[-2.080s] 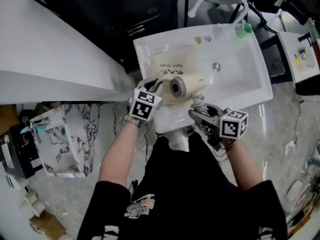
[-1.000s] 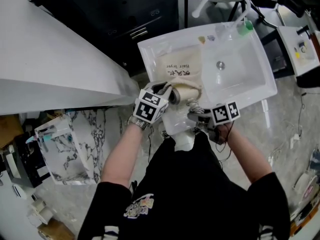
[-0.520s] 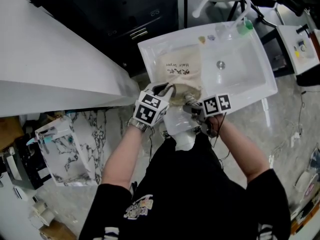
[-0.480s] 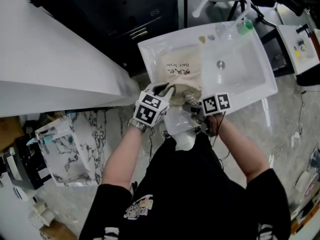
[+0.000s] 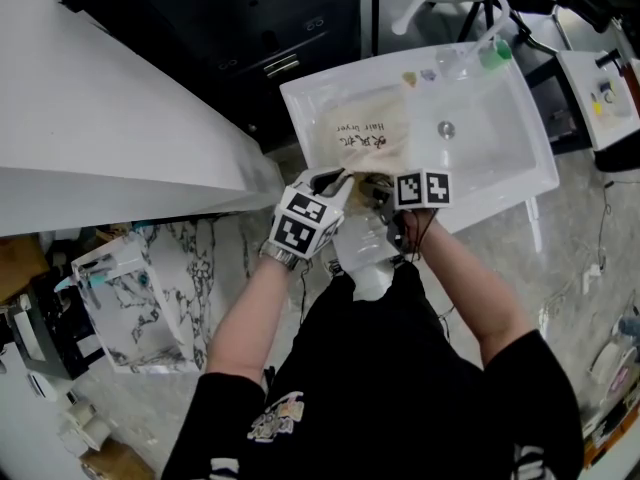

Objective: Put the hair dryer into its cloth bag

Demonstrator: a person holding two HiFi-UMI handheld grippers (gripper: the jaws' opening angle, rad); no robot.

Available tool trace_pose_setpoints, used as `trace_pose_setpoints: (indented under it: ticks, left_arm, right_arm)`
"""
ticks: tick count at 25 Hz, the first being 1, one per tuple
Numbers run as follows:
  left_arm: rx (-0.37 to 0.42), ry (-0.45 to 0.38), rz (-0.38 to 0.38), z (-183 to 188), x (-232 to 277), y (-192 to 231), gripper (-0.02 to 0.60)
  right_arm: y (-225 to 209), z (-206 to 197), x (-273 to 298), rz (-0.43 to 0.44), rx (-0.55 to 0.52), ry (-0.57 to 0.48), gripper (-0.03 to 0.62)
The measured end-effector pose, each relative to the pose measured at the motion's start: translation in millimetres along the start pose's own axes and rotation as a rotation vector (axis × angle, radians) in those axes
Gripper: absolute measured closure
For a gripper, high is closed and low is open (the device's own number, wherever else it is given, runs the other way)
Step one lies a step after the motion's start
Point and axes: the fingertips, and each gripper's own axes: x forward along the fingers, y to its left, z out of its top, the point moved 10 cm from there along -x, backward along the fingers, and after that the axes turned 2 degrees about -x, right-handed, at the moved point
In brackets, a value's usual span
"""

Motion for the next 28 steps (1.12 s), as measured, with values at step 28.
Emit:
trace_pose_setpoints:
  ticks: [28]
  left_arm:
    - [-0.042, 0.035, -0.093, -14.2, 5.8, 19.9, 0.528]
  right_arm:
    - [-5.1, 26.5, 56.1, -0.13, -0.082, -0.064, 0.349]
